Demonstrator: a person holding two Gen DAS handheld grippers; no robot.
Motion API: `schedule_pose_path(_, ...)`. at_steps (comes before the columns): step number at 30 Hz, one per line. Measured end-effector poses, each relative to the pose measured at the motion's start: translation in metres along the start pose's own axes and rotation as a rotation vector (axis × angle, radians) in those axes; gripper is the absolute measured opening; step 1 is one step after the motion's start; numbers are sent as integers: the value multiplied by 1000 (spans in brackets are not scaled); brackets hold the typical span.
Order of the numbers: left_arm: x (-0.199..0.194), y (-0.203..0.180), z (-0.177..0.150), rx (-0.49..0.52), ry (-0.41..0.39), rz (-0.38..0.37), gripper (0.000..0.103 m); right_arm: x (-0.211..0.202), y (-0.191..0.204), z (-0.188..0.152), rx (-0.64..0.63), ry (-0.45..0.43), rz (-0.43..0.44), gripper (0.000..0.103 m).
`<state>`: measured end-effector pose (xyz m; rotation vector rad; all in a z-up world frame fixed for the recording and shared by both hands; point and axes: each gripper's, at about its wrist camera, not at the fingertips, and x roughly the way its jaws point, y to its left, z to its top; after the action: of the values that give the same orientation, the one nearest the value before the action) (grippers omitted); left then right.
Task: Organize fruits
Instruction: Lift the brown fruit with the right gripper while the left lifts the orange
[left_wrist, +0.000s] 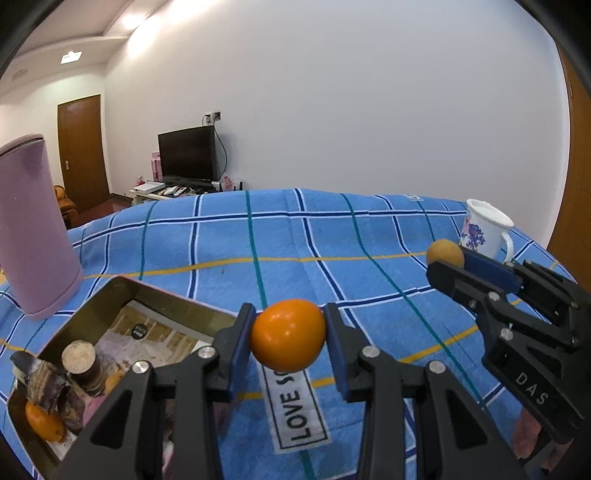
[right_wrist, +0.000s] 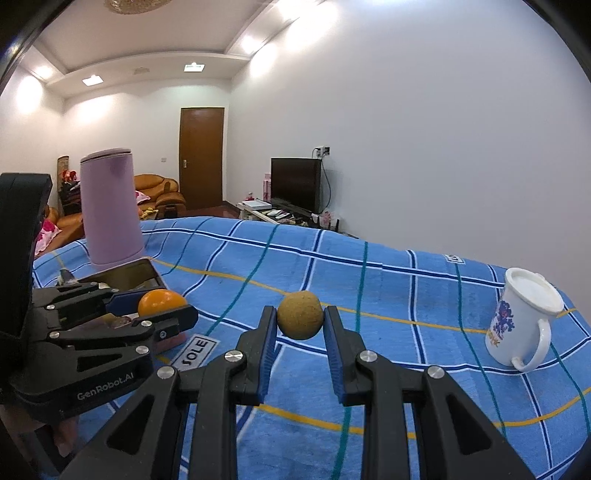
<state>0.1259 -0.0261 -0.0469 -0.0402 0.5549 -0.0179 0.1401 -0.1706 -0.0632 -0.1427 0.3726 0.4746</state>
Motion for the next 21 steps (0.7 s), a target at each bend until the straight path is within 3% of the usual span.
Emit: schedule_pose_path(21,-47,17,-19,54,-73,57,39,-3,31,-2,-17,8,71,27)
